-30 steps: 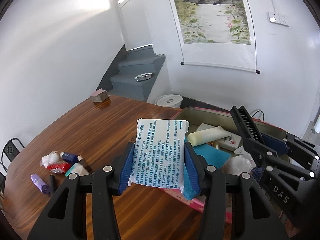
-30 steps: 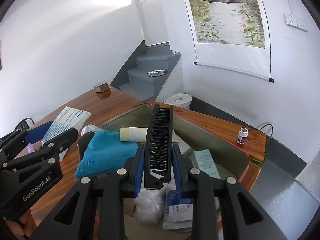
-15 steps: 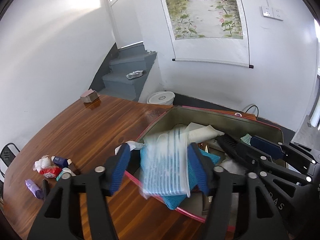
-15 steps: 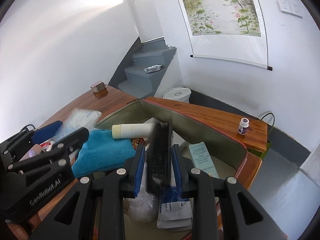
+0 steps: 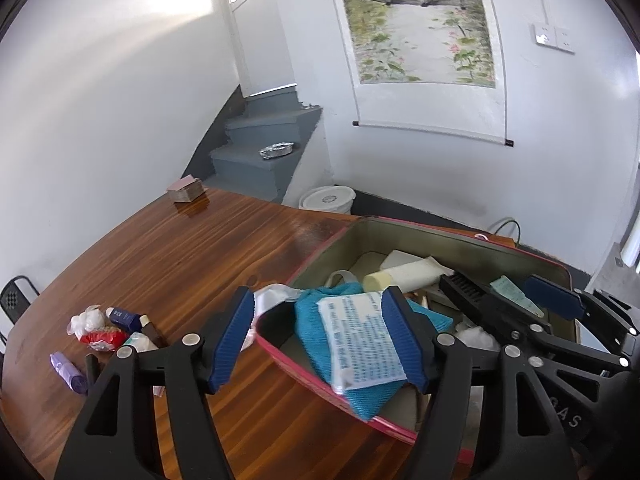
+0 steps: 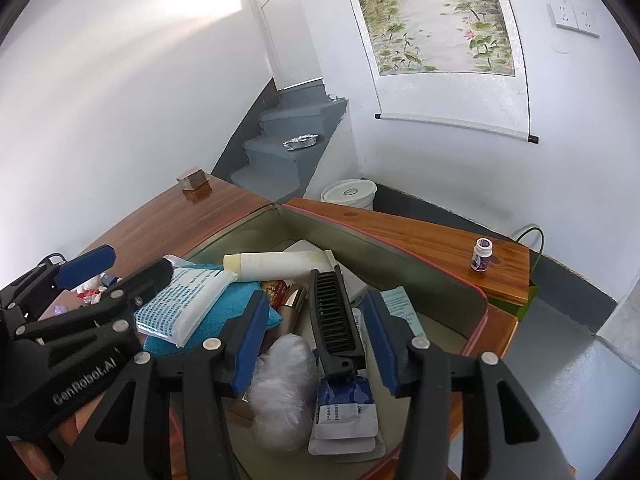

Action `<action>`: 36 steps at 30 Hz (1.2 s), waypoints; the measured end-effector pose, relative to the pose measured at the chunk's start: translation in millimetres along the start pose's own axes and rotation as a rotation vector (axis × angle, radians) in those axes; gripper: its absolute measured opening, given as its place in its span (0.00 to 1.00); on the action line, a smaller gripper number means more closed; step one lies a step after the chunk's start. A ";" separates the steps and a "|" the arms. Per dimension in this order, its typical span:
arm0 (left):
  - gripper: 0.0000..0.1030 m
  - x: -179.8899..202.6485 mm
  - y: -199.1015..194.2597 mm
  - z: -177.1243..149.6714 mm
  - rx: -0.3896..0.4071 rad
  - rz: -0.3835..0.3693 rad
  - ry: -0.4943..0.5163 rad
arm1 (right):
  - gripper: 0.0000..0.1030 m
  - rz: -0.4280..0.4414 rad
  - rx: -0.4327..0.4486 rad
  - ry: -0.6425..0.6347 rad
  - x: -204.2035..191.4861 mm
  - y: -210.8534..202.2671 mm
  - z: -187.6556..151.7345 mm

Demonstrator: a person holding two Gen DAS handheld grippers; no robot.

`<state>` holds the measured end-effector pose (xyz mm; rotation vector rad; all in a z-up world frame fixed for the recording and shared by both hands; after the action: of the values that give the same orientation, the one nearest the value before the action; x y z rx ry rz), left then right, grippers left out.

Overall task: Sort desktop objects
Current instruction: 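Move both open grippers back over the remaining table items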

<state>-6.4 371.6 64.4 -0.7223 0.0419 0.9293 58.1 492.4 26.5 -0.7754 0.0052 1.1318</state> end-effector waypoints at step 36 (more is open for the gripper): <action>0.68 -131.8 -17.2 -57.5 -0.063 0.156 -0.196 | 0.70 -0.070 -0.180 -0.291 -85.0 49.7 -27.4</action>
<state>-59.4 237.1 73.4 -0.6896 -0.1059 1.1515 -10.7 418.4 10.8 -0.7574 -0.3694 1.1804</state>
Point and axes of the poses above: each gripper's, at about its wrist camera, not at the fingertips, and y roughly the way its jaws point, x to its right, z to its top, the point moved 6 cm from there along y, roughly the way its jaws point, and after that the axes turned 11 degrees about y, right-handed, at the moved point
